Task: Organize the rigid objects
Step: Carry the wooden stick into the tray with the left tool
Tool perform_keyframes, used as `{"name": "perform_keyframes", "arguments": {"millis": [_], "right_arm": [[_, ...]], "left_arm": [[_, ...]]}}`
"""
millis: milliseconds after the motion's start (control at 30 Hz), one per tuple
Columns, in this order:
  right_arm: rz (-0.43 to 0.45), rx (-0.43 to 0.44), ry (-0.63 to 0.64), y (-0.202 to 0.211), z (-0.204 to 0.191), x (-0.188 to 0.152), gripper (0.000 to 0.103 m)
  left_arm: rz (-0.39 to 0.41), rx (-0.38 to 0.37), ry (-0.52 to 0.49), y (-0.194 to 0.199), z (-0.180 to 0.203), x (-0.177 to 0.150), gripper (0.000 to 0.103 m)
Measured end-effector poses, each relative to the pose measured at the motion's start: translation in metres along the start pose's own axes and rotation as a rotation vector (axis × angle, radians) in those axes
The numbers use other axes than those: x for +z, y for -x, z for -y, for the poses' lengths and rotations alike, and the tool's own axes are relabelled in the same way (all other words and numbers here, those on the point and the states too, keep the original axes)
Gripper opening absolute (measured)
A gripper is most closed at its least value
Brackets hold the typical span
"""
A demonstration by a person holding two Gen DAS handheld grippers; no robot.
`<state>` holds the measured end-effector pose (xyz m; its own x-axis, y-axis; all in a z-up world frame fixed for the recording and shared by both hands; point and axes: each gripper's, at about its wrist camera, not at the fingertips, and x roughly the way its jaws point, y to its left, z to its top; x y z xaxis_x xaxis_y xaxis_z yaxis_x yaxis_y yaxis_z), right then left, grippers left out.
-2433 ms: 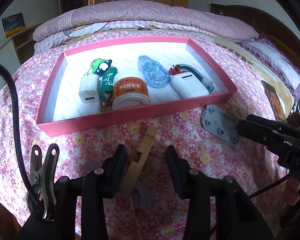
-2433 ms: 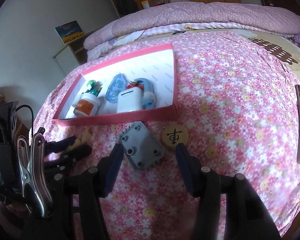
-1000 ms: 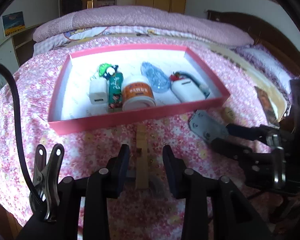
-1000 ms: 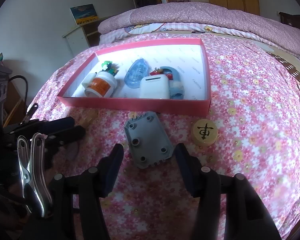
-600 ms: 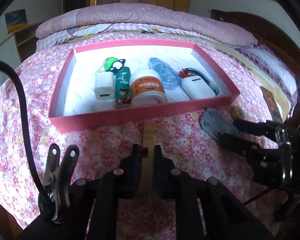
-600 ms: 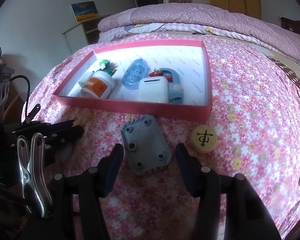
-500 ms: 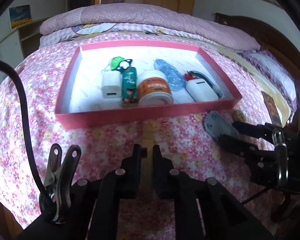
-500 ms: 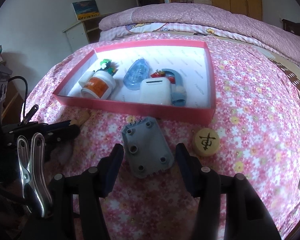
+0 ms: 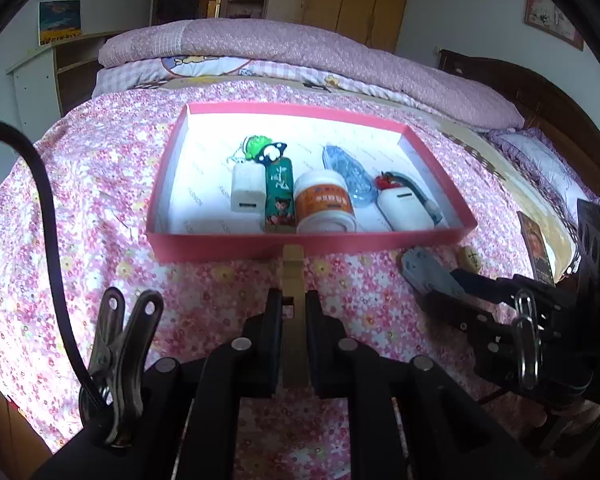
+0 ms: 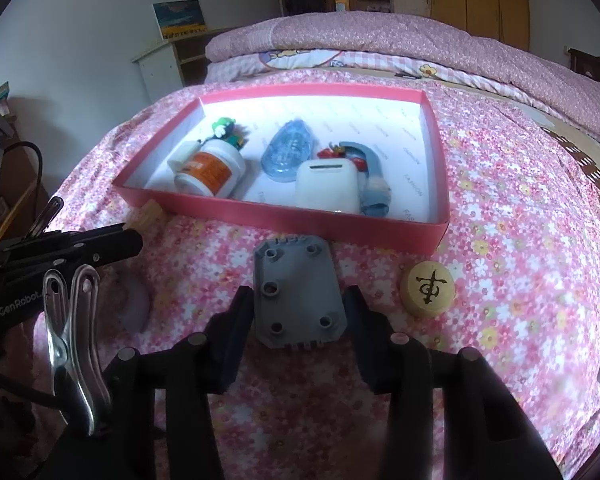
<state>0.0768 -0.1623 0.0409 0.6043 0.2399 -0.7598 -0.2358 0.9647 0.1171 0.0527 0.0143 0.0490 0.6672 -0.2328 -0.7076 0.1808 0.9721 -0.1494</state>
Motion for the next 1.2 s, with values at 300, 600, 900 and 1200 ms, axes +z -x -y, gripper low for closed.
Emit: {"name": "perform_keyframes", "arguments": {"millis": [300,600,900,1200], "right_arm": [[0.042,0.027,-0.024,0.014,0.0,0.004,0.047],[0.046,0.039,-0.044,0.016,0.003,0.004,0.047],[0.045,0.043,-0.058,0.016,0.006,0.008,0.047],[0.052,0.026,-0.076,0.018,0.012,0.01,0.046]], "left_arm": [[0.041,0.03,-0.011,0.006,-0.001,0.016,0.012],[0.085,0.069,-0.018,-0.001,-0.01,0.051,0.012],[0.118,0.09,-0.024,-0.018,-0.011,0.084,0.012],[0.082,0.109,0.001,-0.053,-0.019,0.099,0.012]]}}
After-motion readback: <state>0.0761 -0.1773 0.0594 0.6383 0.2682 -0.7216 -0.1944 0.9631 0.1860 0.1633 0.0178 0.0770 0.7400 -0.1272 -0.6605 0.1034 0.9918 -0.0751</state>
